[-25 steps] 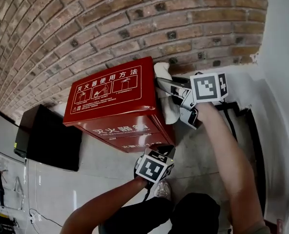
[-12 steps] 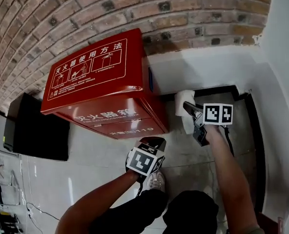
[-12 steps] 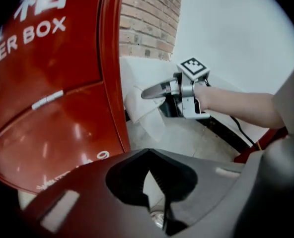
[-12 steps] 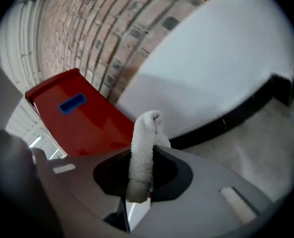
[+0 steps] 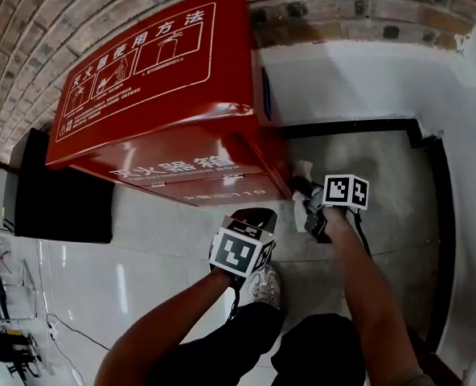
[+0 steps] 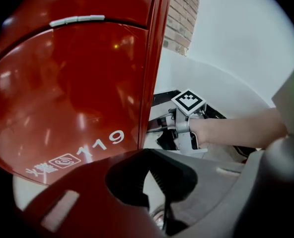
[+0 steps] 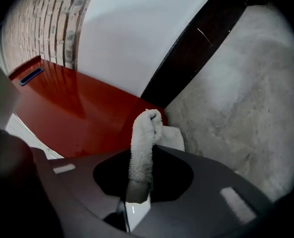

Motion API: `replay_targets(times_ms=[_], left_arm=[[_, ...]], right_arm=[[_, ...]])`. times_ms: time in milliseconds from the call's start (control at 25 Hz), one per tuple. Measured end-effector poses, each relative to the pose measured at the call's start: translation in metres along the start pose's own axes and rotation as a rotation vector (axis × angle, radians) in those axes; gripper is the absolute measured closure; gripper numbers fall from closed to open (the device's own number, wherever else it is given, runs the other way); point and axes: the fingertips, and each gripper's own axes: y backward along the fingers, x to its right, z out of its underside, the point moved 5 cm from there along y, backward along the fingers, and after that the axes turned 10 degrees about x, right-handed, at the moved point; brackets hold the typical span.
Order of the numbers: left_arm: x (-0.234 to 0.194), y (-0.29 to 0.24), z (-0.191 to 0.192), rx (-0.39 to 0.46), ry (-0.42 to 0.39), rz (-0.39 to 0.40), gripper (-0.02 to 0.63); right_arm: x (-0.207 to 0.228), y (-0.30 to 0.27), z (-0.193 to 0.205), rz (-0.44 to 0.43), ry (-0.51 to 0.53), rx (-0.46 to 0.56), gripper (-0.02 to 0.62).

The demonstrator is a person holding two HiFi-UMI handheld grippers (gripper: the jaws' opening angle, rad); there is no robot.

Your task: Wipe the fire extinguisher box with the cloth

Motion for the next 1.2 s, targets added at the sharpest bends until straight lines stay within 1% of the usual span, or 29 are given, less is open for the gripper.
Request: replay_targets(times_ms=[120, 200, 400, 560, 640, 720, 840, 960, 1040, 1080, 1120, 1200], left_arm=[[-0.008, 0.009, -0.001, -0.008, -0.019, -0.022, 0.606], [-0.013, 0.014, -0.009, 0.004, -0.025, -0.044, 0.606], [-0.004, 0.035, -0.042, 0.062, -0.057, -0.078, 0.606], [0.013, 0.053, -0.066, 0.101, -0.096, -0.084, 0.606], [0.021, 0.065, -0.075, 0.113, -0.113, -0.087, 0.606], [0.024, 0.075, -0.086, 0.134, -0.123, -0.097, 0.606], [0.023, 0.09, -0.1, 0.166, -0.137, -0.121, 0.606], [0.019, 0.108, -0.109, 0.196, -0.144, -0.155, 0.606], [0.012, 0.124, -0.111, 0.217, -0.139, -0.187, 0.606], [0.008, 0.133, -0.11, 0.226, -0.135, -0.206, 0.606], [0.003, 0.145, -0.109, 0.234, -0.133, -0.227, 0.606], [-0.01, 0.173, -0.104, 0.247, -0.139, -0.274, 0.606]], right_arm=[[-0.022, 0.009, -0.008, -0.09, -0.023, 0.004, 0.515], [-0.045, 0.018, -0.018, -0.141, 0.008, 0.015, 0.515], [-0.128, 0.05, -0.046, -0.247, 0.138, 0.078, 0.517], [-0.195, 0.078, -0.071, -0.286, 0.278, 0.131, 0.517], [-0.227, 0.093, -0.077, -0.308, 0.314, 0.156, 0.517], [-0.255, 0.106, -0.085, -0.344, 0.324, 0.185, 0.517], [-0.292, 0.123, -0.096, -0.429, 0.315, 0.224, 0.517], [-0.329, 0.141, -0.104, -0.548, 0.315, 0.259, 0.517], [-0.345, 0.152, -0.109, -0.628, 0.308, 0.282, 0.517], [-0.347, 0.155, -0.11, -0.639, 0.293, 0.291, 0.517], [-0.347, 0.158, -0.11, -0.629, 0.28, 0.304, 0.517], [-0.344, 0.167, -0.11, -0.56, 0.301, 0.361, 0.517]])
